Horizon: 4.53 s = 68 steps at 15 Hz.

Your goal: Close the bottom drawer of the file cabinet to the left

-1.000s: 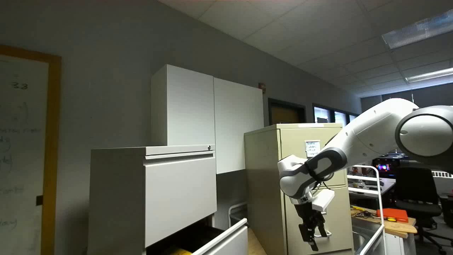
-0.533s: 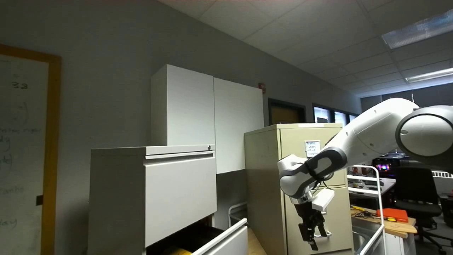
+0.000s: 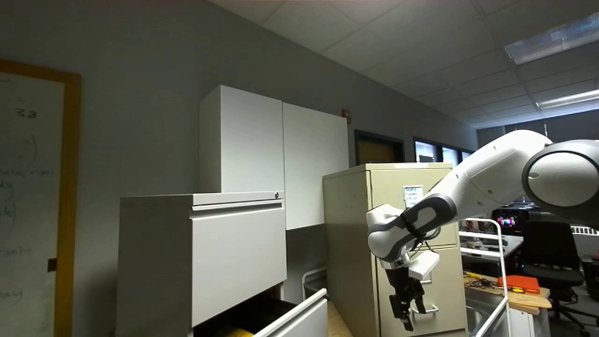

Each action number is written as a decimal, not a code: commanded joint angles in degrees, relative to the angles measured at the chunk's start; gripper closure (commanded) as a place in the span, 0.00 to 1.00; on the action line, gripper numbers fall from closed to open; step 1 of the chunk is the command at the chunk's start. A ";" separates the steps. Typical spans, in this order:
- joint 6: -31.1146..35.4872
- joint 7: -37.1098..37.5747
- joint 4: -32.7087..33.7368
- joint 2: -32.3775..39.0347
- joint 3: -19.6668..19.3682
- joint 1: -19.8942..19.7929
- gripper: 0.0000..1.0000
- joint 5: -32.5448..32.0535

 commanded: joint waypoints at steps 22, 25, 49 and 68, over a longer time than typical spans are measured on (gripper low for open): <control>8.53 -4.40 20.17 15.49 4.46 3.99 1.00 55.02; 6.41 -4.52 23.83 18.27 5.31 3.68 1.00 56.19; -10.77 0.82 68.40 46.71 12.30 0.92 1.00 60.55; -16.52 0.48 74.98 54.37 5.75 -4.94 1.00 54.58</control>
